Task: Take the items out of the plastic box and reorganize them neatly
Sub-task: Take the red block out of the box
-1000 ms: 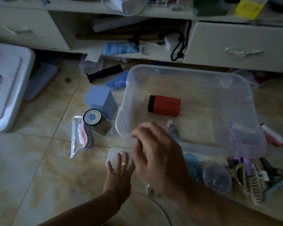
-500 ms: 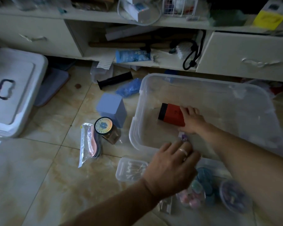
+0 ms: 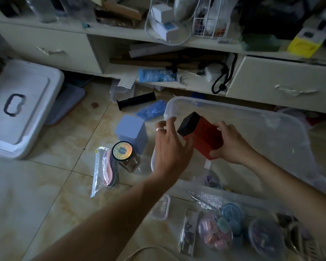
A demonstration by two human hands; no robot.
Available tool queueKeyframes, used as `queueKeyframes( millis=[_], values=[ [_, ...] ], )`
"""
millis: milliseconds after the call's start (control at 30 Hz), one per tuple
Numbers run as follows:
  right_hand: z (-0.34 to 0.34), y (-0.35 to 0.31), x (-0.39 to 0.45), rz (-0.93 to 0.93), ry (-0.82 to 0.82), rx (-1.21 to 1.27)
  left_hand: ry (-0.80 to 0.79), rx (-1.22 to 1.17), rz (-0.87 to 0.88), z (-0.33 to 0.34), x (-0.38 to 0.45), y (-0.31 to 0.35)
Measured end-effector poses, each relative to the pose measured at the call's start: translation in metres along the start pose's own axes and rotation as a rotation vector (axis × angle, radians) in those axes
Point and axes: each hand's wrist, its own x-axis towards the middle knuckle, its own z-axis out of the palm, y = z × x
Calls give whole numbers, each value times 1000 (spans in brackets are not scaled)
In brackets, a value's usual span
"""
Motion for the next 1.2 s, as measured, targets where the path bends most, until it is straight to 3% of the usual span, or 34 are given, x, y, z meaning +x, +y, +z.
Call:
queueKeyframes(
  millis=[133, 200, 400, 500, 700, 833, 1000, 1100, 1200],
  values=[
    [-31, -49, -30, -193, 142, 91, -207, -631, -257, -27, 26, 15],
    [-28, -71, -35, -257, 194, 116, -213, -839, -318, -39, 30, 15],
    [29, -142, -25, -309, 378, 187, 122, -955, -424, -63, 48, -22],
    [59, -181, -17, -291, 366, 229, 165, -952, -485, -78, 55, -41],
    [85, -201, -2, -386, 70, 340, 206, -596, -621, -109, 82, -79],
    [95, -202, -9, -413, 50, 327, 163, -413, -645, -99, 88, -104],
    [107, -203, -12, -419, -5, 343, 165, -206, -514, -93, 93, -118],
    [107, -201, -14, -431, -47, 359, 217, 81, -400, -91, 93, -120],
    [106, -195, -17, -426, -30, 307, 74, 299, -310, -91, 95, -111]
  ],
)
